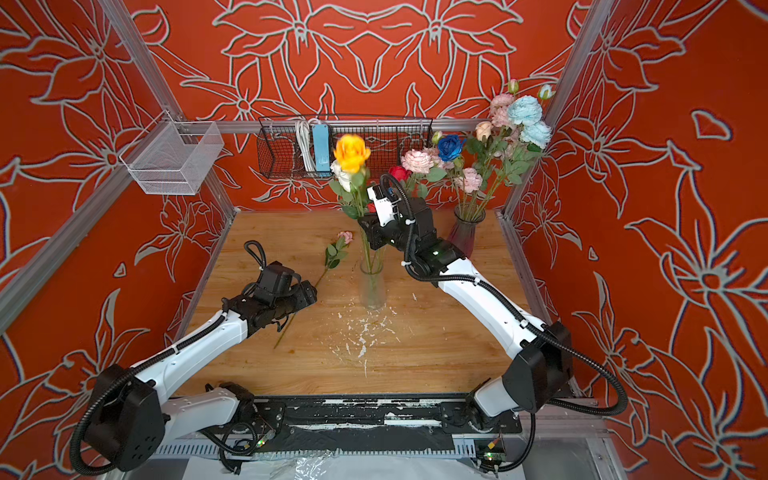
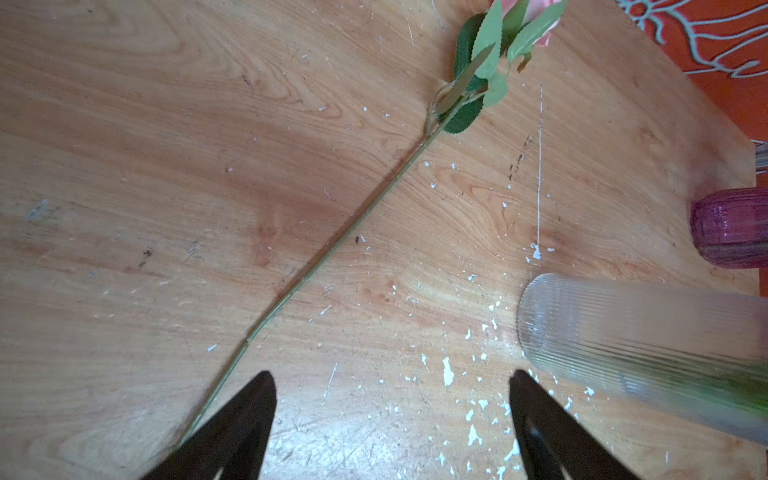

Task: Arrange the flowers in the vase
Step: 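Lower the orange rose stem into the glass vase with the right gripper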

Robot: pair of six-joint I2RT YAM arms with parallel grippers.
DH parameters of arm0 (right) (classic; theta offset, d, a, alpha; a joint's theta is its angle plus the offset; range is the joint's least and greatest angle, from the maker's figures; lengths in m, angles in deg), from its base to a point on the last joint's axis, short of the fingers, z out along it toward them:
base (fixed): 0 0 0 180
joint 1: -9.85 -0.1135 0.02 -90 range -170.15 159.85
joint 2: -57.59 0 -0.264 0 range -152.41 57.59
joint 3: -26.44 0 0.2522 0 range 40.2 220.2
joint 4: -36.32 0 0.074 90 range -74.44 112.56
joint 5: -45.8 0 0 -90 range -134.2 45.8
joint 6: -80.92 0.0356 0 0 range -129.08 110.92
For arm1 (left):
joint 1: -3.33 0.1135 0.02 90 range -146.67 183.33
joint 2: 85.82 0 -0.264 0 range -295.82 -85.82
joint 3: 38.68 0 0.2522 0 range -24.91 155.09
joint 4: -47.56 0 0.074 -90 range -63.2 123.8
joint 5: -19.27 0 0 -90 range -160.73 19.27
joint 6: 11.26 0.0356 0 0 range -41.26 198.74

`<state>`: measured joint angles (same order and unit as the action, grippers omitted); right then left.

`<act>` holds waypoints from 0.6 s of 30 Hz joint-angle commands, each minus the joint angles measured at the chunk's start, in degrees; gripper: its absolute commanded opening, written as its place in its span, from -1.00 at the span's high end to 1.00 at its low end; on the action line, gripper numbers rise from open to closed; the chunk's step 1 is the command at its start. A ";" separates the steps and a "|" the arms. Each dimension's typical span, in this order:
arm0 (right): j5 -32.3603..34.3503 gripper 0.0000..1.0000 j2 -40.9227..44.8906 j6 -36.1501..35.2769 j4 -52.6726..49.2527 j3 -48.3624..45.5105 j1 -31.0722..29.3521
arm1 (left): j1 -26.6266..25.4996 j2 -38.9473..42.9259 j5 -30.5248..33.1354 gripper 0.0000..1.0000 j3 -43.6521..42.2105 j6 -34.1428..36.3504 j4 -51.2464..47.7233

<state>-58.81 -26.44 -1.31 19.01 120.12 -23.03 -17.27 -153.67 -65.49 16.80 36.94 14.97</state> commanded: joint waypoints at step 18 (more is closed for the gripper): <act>9.91 -0.08 16.39 1.85 -2.98 -4.48 -1.53 | 0.39 -3.34 2.50 -0.76 9.08 5.11 -9.29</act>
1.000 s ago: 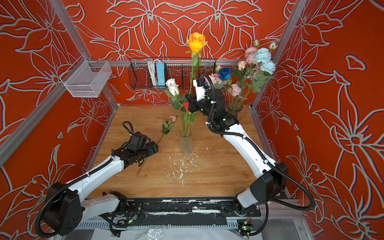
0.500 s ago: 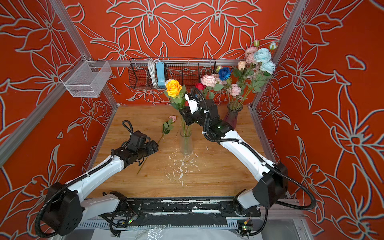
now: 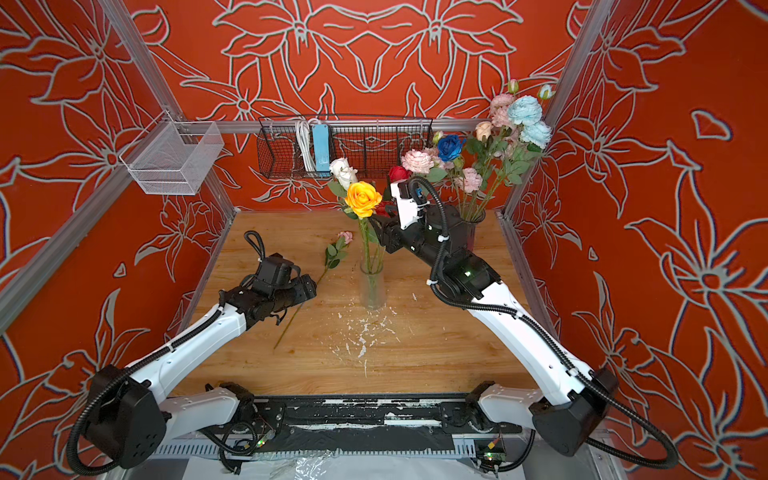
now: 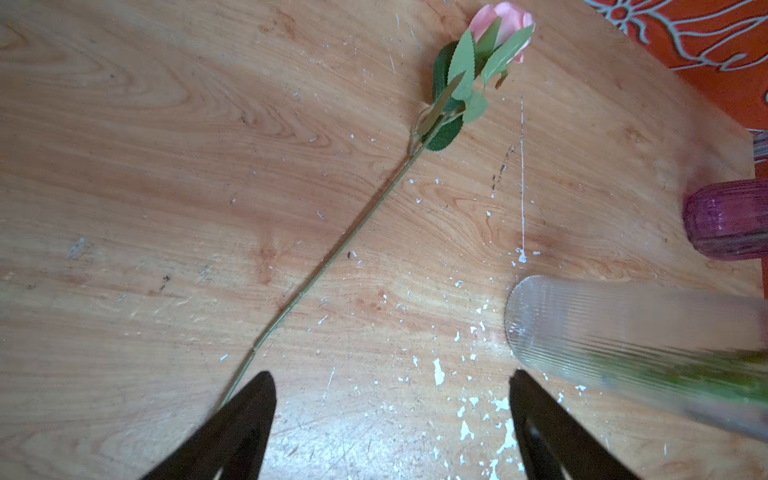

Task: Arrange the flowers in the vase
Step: 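Lower the orange rose stem into the glass vase with the right gripper, then open the right gripper and withdraw it while the left closes on the pink rose stem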

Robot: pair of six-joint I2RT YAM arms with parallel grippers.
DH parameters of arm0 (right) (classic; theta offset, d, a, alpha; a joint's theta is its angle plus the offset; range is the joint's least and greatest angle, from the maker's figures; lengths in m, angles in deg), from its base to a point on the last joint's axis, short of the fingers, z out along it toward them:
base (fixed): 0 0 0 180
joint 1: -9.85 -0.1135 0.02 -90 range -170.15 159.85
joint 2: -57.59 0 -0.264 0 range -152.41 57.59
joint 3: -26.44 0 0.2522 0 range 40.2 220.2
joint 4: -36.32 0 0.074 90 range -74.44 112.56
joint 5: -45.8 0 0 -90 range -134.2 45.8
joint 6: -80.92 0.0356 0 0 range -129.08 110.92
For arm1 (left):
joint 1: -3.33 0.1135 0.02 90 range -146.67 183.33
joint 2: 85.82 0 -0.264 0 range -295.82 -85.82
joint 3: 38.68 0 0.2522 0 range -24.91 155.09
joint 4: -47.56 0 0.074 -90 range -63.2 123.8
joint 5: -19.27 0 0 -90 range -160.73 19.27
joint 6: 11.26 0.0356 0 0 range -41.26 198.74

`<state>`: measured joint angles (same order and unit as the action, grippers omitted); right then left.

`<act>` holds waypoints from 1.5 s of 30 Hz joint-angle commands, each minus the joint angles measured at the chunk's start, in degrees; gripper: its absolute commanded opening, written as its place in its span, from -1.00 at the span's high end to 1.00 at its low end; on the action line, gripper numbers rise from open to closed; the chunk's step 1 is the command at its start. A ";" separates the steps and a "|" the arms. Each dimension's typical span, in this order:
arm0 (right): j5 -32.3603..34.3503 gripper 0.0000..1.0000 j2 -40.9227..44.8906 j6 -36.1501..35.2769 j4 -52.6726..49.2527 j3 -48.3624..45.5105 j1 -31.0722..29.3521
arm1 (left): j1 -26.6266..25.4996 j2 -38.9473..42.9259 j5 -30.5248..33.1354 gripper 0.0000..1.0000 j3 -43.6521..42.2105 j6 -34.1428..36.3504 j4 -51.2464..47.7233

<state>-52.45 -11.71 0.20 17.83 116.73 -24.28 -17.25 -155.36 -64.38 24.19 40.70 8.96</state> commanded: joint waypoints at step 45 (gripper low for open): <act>22.40 -0.07 30.75 11.55 -10.67 -31.53 1.43 | 5.46 -53.79 -3.25 0.37 41.72 25.64 -7.93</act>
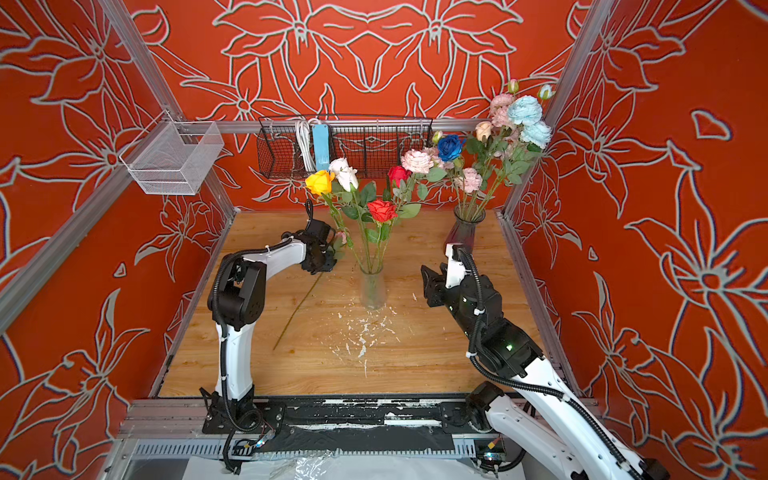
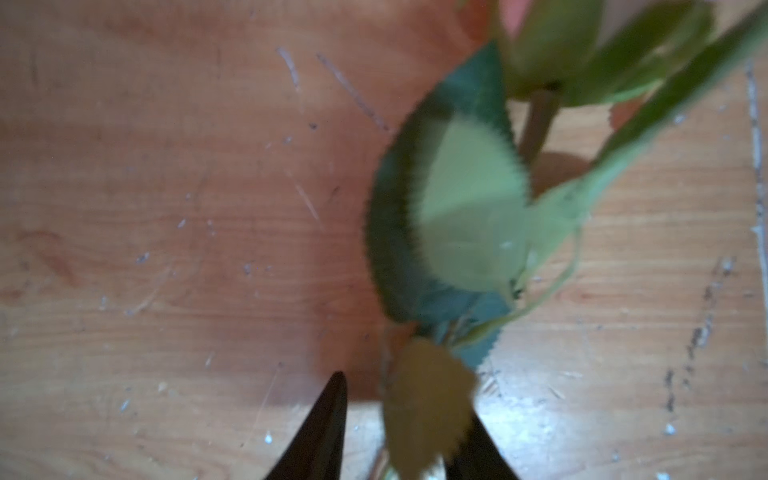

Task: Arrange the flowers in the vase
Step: 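Open the right gripper and withdraw it while the left closes on the pink rose stem, then lift the pink rose with the left gripper toward the right gripper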

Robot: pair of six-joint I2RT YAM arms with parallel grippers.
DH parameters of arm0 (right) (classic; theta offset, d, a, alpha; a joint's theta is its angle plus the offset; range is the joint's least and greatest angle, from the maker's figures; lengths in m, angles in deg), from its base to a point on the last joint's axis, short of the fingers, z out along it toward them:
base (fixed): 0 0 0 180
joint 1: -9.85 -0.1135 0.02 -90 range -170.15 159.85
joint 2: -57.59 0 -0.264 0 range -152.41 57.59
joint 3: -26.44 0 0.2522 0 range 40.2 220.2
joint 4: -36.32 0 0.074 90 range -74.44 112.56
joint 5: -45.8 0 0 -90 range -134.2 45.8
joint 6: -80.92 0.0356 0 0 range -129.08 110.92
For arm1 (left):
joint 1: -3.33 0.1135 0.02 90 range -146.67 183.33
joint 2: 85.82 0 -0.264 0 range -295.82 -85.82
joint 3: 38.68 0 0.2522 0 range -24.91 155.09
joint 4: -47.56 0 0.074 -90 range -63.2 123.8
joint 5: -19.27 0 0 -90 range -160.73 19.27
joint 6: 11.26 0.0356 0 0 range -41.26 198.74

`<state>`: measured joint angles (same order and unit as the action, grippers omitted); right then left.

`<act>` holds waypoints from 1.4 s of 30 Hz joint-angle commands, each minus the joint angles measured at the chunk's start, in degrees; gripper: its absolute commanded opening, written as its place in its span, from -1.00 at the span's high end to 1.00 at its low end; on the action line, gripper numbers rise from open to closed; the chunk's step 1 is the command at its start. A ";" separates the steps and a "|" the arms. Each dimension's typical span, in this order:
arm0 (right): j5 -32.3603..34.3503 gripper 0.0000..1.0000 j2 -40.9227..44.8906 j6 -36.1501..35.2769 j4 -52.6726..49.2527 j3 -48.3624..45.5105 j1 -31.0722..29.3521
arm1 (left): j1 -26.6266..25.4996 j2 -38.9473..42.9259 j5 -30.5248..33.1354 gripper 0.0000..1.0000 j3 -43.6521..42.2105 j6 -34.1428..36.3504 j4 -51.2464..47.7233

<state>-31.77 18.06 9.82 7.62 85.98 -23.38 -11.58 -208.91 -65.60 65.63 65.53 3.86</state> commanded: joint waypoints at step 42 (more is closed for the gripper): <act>-22.08 -0.11 5.05 10.05 7.97 -8.17 0.54 | -0.81 96.90 -19.63 1.00 -41.45 -13.58 21.67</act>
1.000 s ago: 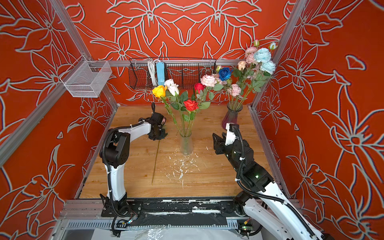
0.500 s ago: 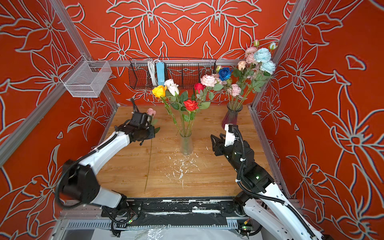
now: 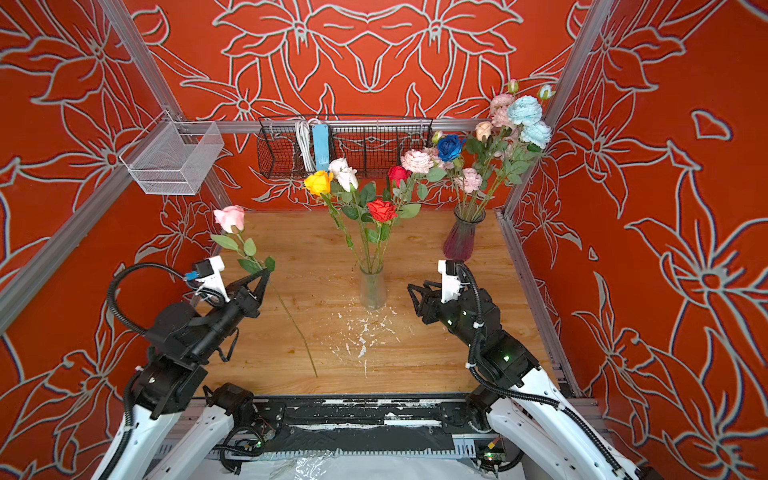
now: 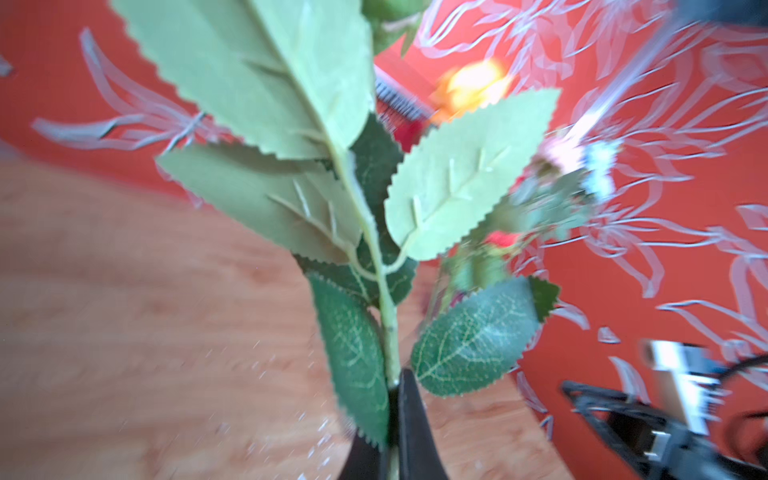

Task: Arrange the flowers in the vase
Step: 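Lift the pink rose with the left gripper toward the right gripper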

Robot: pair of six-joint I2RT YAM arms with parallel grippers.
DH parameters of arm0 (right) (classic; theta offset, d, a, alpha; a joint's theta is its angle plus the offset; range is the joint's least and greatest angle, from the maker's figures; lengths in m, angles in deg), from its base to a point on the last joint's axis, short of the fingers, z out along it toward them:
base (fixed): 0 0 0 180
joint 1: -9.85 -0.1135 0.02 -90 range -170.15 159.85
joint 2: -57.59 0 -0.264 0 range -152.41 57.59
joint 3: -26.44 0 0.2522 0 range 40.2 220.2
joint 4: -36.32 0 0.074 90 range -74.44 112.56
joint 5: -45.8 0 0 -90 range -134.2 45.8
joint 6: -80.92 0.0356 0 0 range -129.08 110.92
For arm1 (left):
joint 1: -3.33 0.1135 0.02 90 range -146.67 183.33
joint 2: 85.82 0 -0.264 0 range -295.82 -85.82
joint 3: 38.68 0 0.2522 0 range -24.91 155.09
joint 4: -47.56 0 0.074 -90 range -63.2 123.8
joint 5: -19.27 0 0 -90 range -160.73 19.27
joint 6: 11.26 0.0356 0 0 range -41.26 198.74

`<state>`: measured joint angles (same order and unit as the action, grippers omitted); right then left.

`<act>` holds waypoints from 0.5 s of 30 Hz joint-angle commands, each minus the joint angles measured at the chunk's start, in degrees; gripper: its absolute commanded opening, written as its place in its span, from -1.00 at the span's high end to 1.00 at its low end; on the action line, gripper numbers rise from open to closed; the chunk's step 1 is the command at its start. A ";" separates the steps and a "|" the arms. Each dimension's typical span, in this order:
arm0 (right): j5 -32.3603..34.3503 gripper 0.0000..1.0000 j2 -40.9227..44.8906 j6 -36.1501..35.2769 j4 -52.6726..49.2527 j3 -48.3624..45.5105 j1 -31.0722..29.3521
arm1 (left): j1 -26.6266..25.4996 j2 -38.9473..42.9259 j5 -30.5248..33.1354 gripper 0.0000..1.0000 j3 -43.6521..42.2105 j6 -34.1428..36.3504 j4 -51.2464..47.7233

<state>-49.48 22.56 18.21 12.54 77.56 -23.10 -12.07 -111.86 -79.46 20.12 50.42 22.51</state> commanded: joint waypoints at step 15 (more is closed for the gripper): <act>-17.68 -0.12 -4.39 1.15 9.53 5.79 0.01 | -4.70 -9.95 -14.05 1.00 16.98 4.71 11.55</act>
<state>-62.77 19.37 18.50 17.63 80.88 -23.10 -14.73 -120.12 -92.36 34.72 52.17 31.86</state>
